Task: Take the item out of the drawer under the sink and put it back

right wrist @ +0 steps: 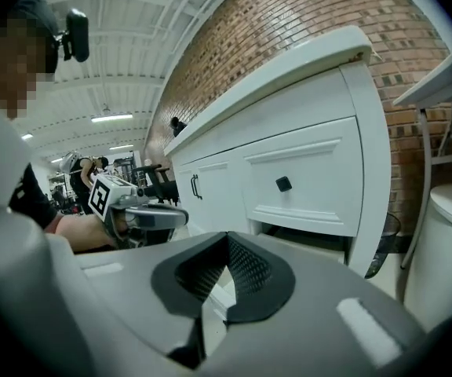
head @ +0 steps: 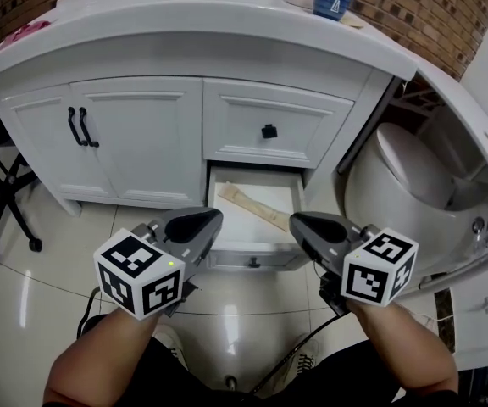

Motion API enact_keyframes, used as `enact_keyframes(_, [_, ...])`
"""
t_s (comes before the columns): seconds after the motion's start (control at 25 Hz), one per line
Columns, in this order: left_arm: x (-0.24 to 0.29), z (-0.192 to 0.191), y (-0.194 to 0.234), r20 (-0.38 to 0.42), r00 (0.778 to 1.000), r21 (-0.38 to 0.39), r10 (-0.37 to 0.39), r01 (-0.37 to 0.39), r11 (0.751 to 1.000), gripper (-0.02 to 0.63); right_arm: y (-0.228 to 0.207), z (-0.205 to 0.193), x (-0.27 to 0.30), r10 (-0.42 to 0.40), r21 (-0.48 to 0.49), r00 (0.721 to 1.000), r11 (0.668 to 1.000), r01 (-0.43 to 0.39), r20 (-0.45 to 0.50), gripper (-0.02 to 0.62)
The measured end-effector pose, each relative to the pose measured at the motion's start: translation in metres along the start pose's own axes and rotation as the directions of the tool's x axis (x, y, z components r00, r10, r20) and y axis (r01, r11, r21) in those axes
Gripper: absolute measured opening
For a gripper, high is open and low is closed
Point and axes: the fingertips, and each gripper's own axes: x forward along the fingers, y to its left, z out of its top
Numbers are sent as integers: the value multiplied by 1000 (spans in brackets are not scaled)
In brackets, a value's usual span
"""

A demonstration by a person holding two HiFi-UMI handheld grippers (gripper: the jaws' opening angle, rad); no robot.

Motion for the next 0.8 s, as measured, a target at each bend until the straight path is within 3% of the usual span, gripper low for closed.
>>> enact_keyframes(0.16, [4, 1, 0, 4, 1000, -1, -1, 1, 1000, 6, -10, -16, -1, -8, 34, 1000, 999, 8, -8, 8])
enact_keyframes(0.48, [9, -2, -1, -8, 1000, 13, 1, -1, 1000, 6, -16, -12, -6, -7, 74, 1000, 997, 5, 26, 8])
enact_keyframes(0.8, [3, 4, -7, -6, 1000, 24, -1, 1, 1000, 6, -6, -11, -8, 10, 61, 1000, 998, -11, 18, 8])
